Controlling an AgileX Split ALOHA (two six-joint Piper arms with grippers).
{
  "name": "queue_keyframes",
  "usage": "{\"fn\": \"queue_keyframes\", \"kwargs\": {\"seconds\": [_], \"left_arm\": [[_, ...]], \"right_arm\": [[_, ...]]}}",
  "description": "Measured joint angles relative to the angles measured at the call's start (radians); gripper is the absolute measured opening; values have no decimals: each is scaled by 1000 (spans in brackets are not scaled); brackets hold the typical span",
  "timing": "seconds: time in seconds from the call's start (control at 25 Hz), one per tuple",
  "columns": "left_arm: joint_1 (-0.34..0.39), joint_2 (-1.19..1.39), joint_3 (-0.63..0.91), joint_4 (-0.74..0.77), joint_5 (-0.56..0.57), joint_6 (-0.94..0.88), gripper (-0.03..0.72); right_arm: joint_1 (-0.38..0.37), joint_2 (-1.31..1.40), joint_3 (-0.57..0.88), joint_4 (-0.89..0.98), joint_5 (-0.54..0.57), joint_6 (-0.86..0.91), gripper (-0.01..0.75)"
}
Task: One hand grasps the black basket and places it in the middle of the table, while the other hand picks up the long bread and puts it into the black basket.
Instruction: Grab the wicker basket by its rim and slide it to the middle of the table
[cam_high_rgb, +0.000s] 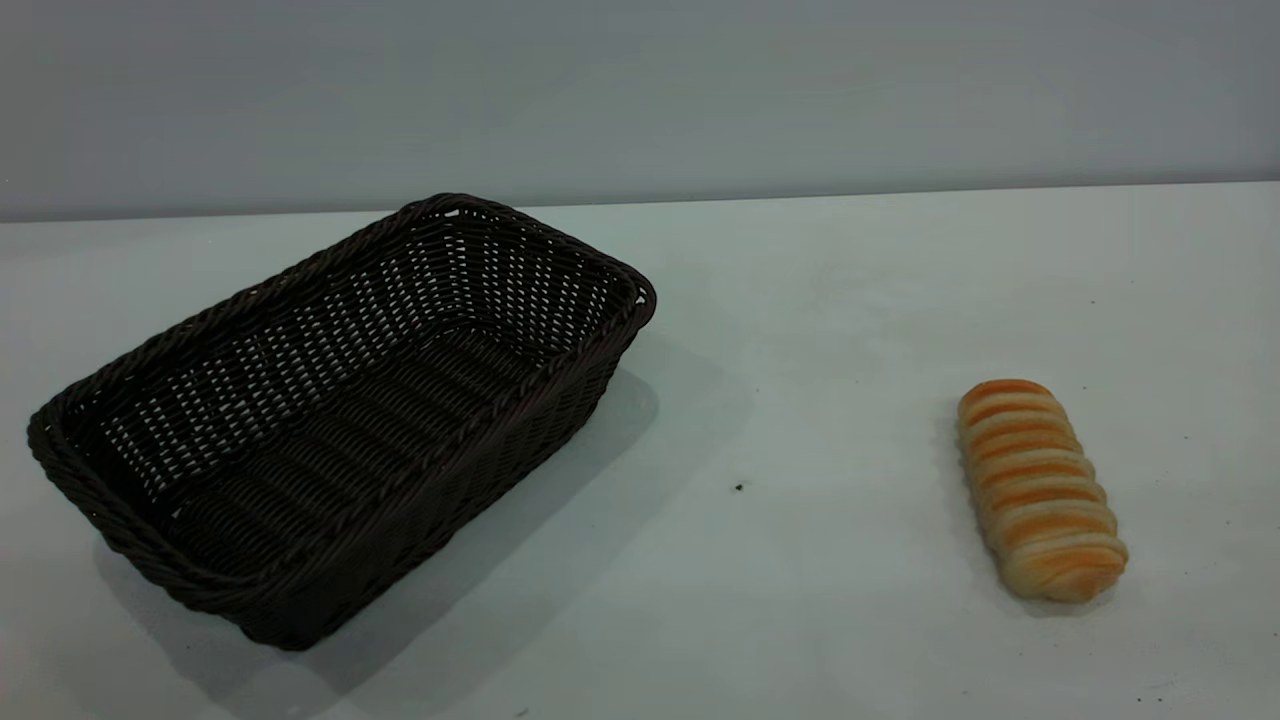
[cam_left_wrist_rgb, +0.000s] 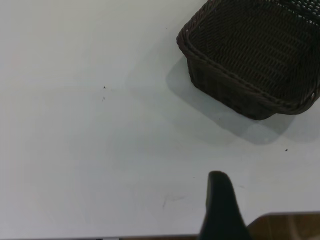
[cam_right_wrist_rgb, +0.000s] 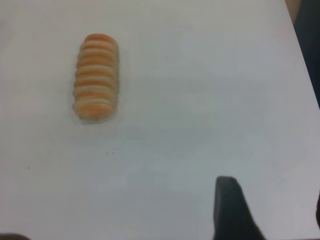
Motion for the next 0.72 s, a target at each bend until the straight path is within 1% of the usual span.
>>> {"fn": "queue_keyframes", "kwargs": {"seconds": [0.52,0.6,0.72], "left_arm": [[0,0,0,0,-1,0,546],[0,0,-9,-1,-19,0,543],[0,0,-23,-23,-79,-9,536]], "right_arm": [[0,0,0,-22,0,0,383],[0,0,0,-22,0,-1,383],[0,0,-5,-19,-5,-4,383]]}}
